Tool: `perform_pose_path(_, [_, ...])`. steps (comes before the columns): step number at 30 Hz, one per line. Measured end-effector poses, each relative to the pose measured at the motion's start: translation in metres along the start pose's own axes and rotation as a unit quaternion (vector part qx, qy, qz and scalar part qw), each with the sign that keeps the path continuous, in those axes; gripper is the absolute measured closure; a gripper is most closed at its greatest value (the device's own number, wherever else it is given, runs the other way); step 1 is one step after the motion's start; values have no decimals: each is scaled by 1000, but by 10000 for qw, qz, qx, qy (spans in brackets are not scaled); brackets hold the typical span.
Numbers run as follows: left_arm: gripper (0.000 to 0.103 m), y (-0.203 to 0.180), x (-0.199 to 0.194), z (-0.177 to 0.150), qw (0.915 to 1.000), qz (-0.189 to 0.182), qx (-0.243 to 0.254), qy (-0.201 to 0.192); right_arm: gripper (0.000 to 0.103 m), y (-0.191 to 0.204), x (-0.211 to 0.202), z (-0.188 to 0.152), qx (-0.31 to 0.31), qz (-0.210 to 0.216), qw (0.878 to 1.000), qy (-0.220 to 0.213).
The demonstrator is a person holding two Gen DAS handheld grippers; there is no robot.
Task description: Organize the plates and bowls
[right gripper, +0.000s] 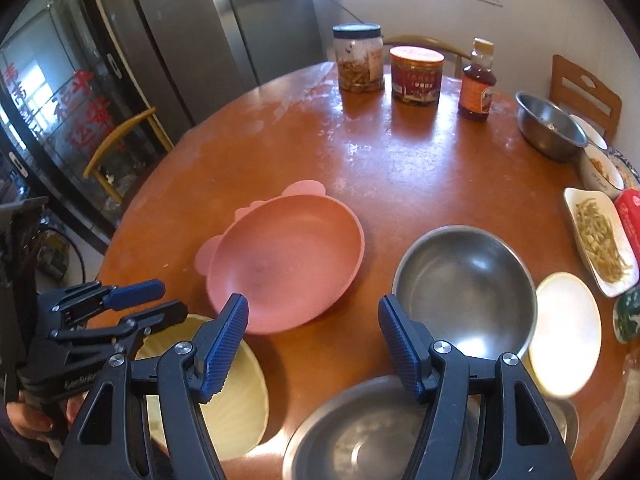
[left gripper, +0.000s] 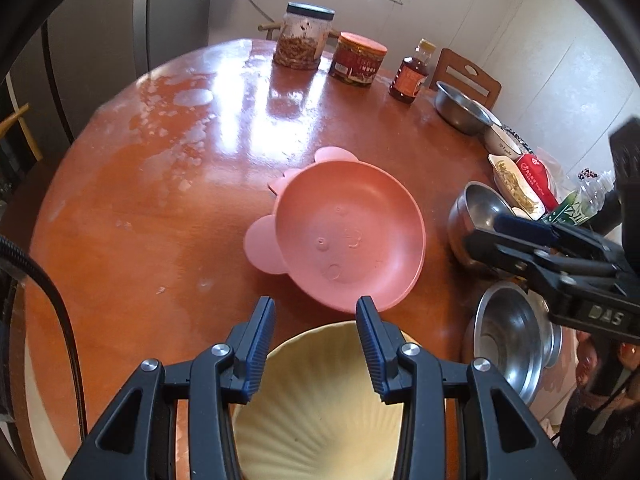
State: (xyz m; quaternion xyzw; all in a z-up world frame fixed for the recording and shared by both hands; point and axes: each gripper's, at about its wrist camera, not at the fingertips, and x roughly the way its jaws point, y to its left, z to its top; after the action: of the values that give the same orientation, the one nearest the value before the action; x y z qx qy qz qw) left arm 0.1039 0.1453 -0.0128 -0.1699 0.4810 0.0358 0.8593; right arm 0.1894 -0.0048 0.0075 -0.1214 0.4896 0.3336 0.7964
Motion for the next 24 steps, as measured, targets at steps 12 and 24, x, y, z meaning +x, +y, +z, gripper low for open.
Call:
perform_pose_path(12, [61,8,30,8,9991,-48,-157,380,41,1,72,52,-425,-132,9969,654])
perform_pose_path(24, [61,16,47,10,9973,-271,-347,579,62,-4,108,70,-431,-327,9930,1053])
